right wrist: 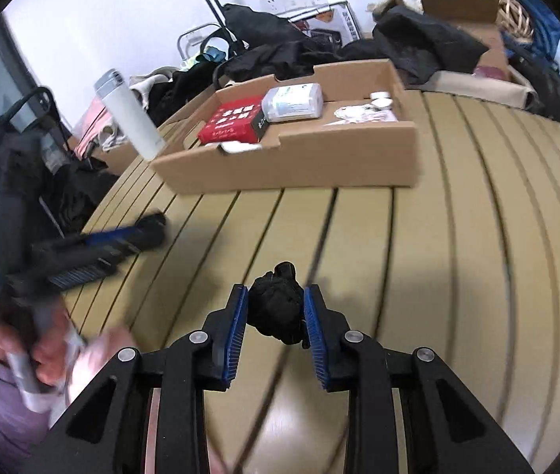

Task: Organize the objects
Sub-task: 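Grasp the black cable with the left gripper while the right gripper grasps a black item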

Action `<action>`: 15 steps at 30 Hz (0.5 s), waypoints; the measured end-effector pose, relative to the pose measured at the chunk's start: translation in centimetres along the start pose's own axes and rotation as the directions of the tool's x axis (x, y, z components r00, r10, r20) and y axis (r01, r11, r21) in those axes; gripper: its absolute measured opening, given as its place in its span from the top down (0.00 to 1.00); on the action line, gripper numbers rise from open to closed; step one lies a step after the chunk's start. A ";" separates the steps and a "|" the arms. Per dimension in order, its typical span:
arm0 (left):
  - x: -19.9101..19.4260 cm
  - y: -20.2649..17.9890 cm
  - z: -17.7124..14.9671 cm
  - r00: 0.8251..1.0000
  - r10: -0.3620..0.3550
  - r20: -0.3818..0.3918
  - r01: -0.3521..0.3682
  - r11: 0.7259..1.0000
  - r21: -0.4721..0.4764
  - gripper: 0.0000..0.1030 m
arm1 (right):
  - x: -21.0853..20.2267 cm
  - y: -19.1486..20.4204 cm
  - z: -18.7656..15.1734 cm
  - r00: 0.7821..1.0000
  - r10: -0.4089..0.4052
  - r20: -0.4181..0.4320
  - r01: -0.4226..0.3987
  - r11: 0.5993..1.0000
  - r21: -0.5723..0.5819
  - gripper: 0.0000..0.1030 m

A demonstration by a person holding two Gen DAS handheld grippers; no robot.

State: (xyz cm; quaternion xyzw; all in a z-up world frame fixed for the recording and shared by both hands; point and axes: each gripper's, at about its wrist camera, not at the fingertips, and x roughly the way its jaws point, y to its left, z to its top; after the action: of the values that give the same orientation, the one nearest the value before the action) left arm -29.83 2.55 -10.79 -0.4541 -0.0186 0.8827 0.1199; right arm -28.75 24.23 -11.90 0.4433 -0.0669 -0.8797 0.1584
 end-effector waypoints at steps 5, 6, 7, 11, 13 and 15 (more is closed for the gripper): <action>-7.1 -2.0 -4.7 0.999 -0.028 0.035 0.028 1.000 -0.006 0.52 | -6.6 1.2 -3.4 0.998 -0.008 0.064 0.010 1.000 -0.026 0.69; -8.0 -2.5 -5.3 0.999 -0.030 0.041 0.030 1.000 0.002 0.52 | -7.4 1.4 -4.0 0.997 -0.001 0.073 0.003 1.000 -0.022 0.69; -8.5 -2.8 -5.5 0.998 -0.031 0.052 0.030 0.999 0.011 0.52 | -7.9 1.7 -4.3 0.997 0.004 0.081 -0.002 1.000 -0.026 0.69; -9.8 -3.5 -5.4 0.996 -0.030 0.084 0.028 0.999 0.028 0.52 | -8.7 2.5 -4.9 0.996 -0.001 0.094 0.004 0.999 -0.036 0.69; -10.1 -3.4 -5.1 0.995 -0.041 0.094 0.039 0.999 0.025 0.52 | -9.1 2.9 -4.8 0.994 0.002 0.109 0.003 0.999 -0.044 0.69; -9.8 -3.5 -4.3 0.994 -0.054 0.097 0.052 0.998 0.029 0.52 | -9.3 3.0 -4.4 0.993 0.008 0.119 -0.002 0.999 -0.048 0.69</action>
State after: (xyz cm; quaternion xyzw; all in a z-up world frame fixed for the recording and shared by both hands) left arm -20.20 3.38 -5.00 -0.4081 -0.0250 0.9005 0.1480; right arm -19.36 24.64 -6.68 0.3859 -0.0565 -0.9056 0.1668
